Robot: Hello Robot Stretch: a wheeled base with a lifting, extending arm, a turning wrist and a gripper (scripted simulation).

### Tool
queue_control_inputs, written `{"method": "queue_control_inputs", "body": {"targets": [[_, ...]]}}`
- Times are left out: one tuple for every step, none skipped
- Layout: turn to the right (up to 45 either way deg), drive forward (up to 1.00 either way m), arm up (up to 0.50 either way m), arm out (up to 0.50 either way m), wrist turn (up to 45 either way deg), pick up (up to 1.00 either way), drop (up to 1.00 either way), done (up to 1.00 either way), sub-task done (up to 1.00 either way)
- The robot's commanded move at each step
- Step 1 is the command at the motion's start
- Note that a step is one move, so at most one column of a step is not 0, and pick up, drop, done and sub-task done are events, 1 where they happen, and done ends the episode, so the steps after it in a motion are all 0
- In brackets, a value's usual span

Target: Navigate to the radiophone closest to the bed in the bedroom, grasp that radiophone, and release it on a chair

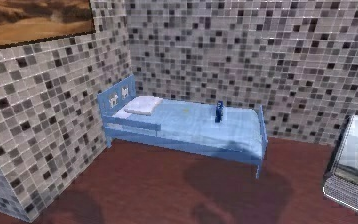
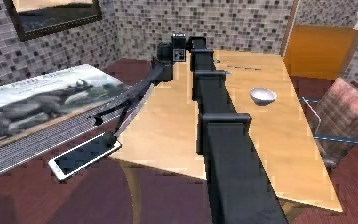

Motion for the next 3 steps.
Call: {"method": "queue_control_inputs", "body": {"targets": [[0.0, 0.0, 0.0, -0.42, 0.0, 0.0, 0.0, 0.0, 0.0], [24.0, 0.0, 0.0, 0.0, 0.0, 0.0, 0.0, 0.0, 0.0], [0.0, 0.65, 0.0, 0.0, 0.0, 0.0, 0.0, 0.0, 0.0]]}}
